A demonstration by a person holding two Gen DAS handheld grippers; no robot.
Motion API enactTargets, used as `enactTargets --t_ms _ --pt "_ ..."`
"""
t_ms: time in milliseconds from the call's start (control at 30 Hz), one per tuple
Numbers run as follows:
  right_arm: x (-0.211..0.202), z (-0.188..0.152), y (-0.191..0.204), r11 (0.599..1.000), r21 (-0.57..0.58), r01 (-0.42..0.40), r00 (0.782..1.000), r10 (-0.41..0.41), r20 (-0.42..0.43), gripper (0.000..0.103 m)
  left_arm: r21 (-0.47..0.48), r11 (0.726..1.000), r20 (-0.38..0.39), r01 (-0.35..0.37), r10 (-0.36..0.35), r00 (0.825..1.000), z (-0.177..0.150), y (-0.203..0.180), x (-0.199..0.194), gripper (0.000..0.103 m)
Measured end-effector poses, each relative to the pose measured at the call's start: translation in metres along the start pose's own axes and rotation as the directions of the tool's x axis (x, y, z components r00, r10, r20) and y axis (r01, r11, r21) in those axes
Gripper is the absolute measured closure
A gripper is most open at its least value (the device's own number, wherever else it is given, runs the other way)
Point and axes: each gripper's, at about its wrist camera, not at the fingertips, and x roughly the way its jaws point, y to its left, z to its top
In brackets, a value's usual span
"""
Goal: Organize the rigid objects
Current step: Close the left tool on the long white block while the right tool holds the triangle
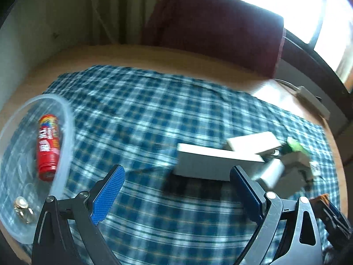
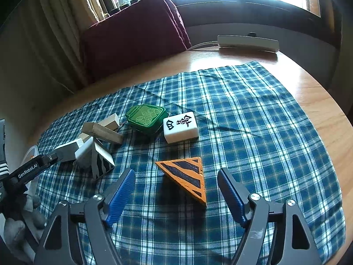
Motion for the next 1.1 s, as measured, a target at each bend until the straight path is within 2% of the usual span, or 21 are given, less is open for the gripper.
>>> enactTargets --t_ms 233,367,533,733,833,1100 --pt "-0.001 0.000 -0.002 1.000 0.011 -0.008 1.000 0.008 -0.005 0.020 0.071 0.997 0.005 0.038 -0.039 0.999 0.001 -0.033 0.006 0.006" --pt "-0.001 -0.001 0.000 1.000 0.012 -0.012 1.000 0.012 -0.005 0.020 0.074 0.996 0.000 0.055 -0.055 0.998 0.005 -0.039 0.011 0.006" --pt "-0.001 -0.001 0.000 1.000 0.015 -0.014 1.000 0.014 -0.005 0.020 0.073 0.994 -0.013 0.077 -0.077 0.997 0.005 -0.044 0.014 0.002" --pt "-0.001 -0.001 0.000 1.000 0.017 -0.014 1.000 0.014 -0.004 0.020 0.039 0.996 -0.018 0.077 -0.076 0.997 0.010 -0.037 0.023 0.000" --pt "-0.001 -0.001 0.000 1.000 0.017 -0.013 1.000 0.013 -0.003 0.020 0.008 0.998 -0.062 0.062 -0.061 0.996 0.010 -0.024 0.035 0.000" --pt "0.000 -0.001 -0.001 1.000 0.018 -0.011 1.000 0.011 -0.006 0.020 0.040 0.997 -0.057 0.064 -0.061 0.997 0.010 -0.025 0.035 0.000"
